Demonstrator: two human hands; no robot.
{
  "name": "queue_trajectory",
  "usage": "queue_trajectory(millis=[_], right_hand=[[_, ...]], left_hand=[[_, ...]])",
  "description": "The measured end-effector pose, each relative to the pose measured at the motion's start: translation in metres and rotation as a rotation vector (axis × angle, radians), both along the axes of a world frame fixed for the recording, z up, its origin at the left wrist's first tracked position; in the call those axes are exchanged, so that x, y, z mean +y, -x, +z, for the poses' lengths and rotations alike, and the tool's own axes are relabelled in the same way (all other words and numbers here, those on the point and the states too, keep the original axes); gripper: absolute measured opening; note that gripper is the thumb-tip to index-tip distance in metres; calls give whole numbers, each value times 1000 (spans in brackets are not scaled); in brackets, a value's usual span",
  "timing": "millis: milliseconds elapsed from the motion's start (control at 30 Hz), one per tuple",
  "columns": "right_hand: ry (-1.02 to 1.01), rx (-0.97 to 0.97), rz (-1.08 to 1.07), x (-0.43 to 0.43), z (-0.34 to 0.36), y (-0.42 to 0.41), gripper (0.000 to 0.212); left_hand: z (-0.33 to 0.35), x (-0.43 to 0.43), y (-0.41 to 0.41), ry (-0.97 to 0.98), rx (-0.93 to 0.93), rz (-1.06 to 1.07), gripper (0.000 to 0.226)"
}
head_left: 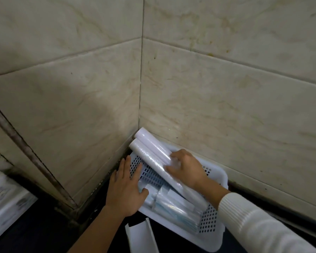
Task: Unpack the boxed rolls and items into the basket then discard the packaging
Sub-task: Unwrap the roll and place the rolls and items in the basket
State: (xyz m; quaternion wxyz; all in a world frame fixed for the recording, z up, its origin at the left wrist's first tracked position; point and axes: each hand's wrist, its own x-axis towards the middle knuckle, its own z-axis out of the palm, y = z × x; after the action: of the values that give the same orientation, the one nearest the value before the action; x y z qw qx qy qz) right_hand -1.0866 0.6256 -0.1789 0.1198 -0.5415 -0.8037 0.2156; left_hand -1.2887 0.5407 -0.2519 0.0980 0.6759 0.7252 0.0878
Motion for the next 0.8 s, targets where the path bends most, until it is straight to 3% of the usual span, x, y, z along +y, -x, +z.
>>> queue_trajectory(millis=[33, 100, 333, 433, 600, 667, 800], right_hand=[[2, -28, 17, -3, -4, 0, 50], [-34, -52, 13, -6, -8, 0, 62], [-84, -73, 22, -16, -1, -3, 45], [21, -59, 91, -32, 3, -8, 35], [337, -480, 221, -59, -9, -23, 73], [314, -561, 213, -67, -16, -26, 72], [215, -712, 209, -74, -29, -24, 62]], left_hand=[[1, 0, -1, 6, -1, -1, 84], [3, 0, -2, 18, -3, -6, 84], [12, -2, -2, 37, -16, -26, 79], [17, 4, -7, 3, 4, -156, 67], [31, 19, -20, 127, 56, -313, 47], [34, 22, -27, 243, 125, -319, 39], [32, 28, -31, 462, 153, -289, 51]])
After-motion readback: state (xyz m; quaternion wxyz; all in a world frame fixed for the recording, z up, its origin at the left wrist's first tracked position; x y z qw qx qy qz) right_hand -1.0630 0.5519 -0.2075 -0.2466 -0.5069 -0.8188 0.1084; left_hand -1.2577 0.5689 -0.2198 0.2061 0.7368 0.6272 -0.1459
